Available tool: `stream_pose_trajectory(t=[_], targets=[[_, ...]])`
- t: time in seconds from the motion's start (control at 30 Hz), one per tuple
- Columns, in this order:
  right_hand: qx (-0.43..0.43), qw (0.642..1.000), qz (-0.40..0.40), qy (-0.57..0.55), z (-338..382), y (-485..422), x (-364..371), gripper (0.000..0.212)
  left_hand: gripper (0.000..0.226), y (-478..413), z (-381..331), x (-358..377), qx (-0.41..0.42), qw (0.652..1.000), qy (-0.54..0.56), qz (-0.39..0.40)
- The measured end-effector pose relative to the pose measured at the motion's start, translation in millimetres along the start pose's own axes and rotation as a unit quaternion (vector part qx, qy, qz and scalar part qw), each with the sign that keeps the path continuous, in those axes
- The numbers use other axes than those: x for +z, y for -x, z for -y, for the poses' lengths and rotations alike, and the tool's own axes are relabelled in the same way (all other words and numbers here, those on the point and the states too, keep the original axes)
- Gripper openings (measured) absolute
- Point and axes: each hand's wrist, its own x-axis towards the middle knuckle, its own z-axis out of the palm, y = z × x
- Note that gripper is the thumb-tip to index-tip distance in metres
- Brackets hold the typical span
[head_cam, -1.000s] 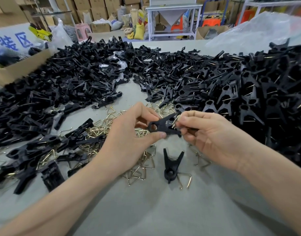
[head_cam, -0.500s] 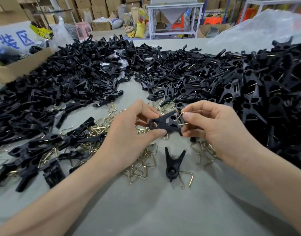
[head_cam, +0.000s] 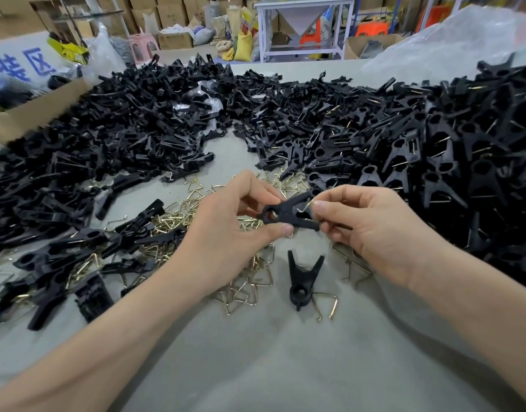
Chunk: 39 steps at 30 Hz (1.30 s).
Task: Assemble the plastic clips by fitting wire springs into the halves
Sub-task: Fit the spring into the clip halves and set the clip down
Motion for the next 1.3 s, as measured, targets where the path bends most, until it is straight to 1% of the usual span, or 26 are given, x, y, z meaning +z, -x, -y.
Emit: stream_pose_trajectory(t=[0.17, 0.3, 0.4, 0.6, 0.67, 0.77, 0.9, 0.97, 1.03, 1.1, 1.2, 1.3], targets=[[0.008, 1.000, -0.003, -0.013, -0.7, 1.0, 2.1, 0.007, 0.032, -1.0, -1.3, 0.1, -0.007, 1.000, -0.002, 0.004], [0.027, 1.000, 0.004, -0.005, 1.9, 2.3, 3.2, 0.011, 0.033, -0.5, -0.8, 1.2, -0.001, 1.000, -0.009, 0.014], [0.041, 0.999, -0.002, -0.020, 3.3, 2.4, 3.7, 0.013, 0.031, -0.7, 0.2, 0.8, -0.003, 1.000, -0.007, 0.012], [0.014, 0.999, -0.038, -0.030, 2.6, 3.9, 7.4, 0.016, 0.033, -0.4, 1.2, 1.4, -0.005, 1.000, -0.007, 0.012], [0.019, 0.998, -0.040, -0.036, 3.0, 4.0, 8.4, 0.017, 0.037, -0.5, 3.3, 0.7, -0.003, 1.000, -0.014, 0.014], [0.022, 0.998, -0.026, -0.052, 4.8, 6.2, 8.1, 0.017, 0.037, 0.0, 5.2, 0.2, -0.004, 1.000, -0.025, 0.013], [-0.019, 0.998, 0.026, -0.053, 5.7, 10.7, 10.8, 0.015, 0.037, 1.1, 2.9, 1.3, -0.001, 0.996, -0.092, 0.002], [-0.038, 0.996, 0.052, -0.066, 6.5, 12.7, 13.0, 0.016, 0.045, 0.9, -0.6, 0.9, 0.007, 0.991, -0.134, -0.004], [-0.056, 0.995, 0.054, -0.056, 7.3, 14.0, 14.4, 0.017, 0.050, 0.3, -2.5, 1.4, 0.019, 0.988, -0.153, -0.006], [-0.066, 0.996, 0.033, -0.049, 7.3, 13.6, 14.1, 0.017, 0.045, 0.0, -0.1, 2.1, 0.012, 0.992, -0.121, -0.021], [-0.066, 0.996, -0.004, -0.064, 9.2, 10.8, 10.5, 0.013, 0.035, -0.7, 1.1, 0.8, -0.034, 0.997, -0.055, -0.040], [-0.050, 0.994, -0.025, -0.096, 13.2, 8.7, 6.6, 0.012, 0.032, -1.8, -0.5, -0.5, -0.023, 0.998, -0.036, -0.049]])
